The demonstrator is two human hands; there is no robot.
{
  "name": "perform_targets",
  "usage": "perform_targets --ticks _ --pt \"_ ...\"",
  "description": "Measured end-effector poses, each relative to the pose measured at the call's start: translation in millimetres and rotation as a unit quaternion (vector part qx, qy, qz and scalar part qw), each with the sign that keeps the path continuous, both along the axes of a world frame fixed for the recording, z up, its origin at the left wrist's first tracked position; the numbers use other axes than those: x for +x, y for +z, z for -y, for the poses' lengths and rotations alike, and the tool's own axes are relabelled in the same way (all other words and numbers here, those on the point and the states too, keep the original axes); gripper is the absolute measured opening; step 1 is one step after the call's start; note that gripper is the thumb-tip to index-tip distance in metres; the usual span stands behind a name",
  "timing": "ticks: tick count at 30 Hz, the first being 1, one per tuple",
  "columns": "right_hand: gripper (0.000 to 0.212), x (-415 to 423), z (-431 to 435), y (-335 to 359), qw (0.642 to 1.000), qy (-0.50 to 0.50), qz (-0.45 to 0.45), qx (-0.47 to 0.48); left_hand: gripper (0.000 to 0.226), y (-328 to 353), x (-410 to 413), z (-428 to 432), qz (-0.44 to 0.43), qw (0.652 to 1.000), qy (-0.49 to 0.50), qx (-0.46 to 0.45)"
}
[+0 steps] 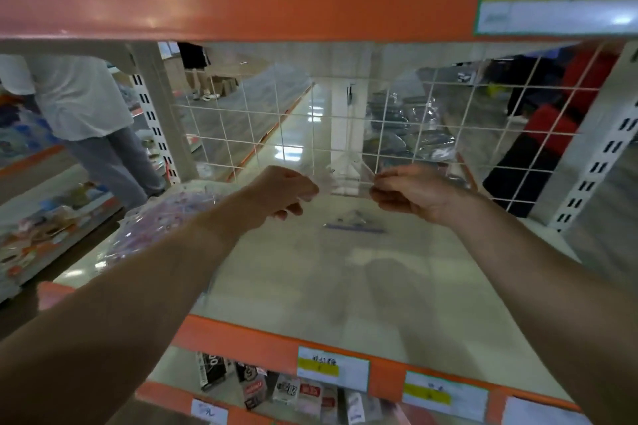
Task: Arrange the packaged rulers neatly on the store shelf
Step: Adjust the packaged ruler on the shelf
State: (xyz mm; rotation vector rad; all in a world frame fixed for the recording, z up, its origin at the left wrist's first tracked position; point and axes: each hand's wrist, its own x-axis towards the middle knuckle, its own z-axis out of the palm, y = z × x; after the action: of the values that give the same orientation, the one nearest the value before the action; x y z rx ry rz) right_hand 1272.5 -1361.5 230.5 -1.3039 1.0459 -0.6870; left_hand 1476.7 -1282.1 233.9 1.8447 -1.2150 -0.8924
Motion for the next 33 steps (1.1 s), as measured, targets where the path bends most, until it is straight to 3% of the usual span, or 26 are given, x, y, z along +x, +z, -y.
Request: perform_targets --ticks 2,6,9,14,18,22,27,30,33 --pt "0.007 -4 5 -5 1.0 -0.011 -0.025 -0.015 0.013 -1 -8 5 0.02 1.0 -0.009 -0.011" --pt "0.014 -6 9 -13 0.997 -0.011 -0.07 -0.025 0.014 -9 -19 14 0.143 0.987 -0.055 -0.046" --pt "0.02 -6 10 -18 0.993 -0.012 -0.101 -0.054 0.015 -16 -23 21 0.237 0.966 -0.088 -0.058" --pt "0.028 5 7 -24 0.961 0.036 -0.228 -0.154 0.021 -28 -24 35 0.364 0.927 -0.082 -0.047" --pt "0.016 13 10 -30 0.971 -0.002 -0.196 -0.135 0.027 -29 -27 39 0.38 0.921 -0.058 -0.057" --pt "0.019 5 18 -31 0.991 -0.077 -0.098 -0.04 0.042 -28 -16 36 0.376 0.923 -0.06 -0.053" --pt "0.03 2 19 -33 0.994 -0.095 -0.034 0.043 0.03 -34 -19 28 0.411 0.904 -0.098 -0.065" --pt "0.032 3 16 -37 0.995 -0.056 -0.079 0.01 0.026 -36 -19 29 0.419 0.9 -0.099 -0.07" --pt "0.038 6 14 -39 0.955 0.018 -0.262 -0.138 0.025 -36 -19 31 0.437 0.891 -0.107 -0.058"
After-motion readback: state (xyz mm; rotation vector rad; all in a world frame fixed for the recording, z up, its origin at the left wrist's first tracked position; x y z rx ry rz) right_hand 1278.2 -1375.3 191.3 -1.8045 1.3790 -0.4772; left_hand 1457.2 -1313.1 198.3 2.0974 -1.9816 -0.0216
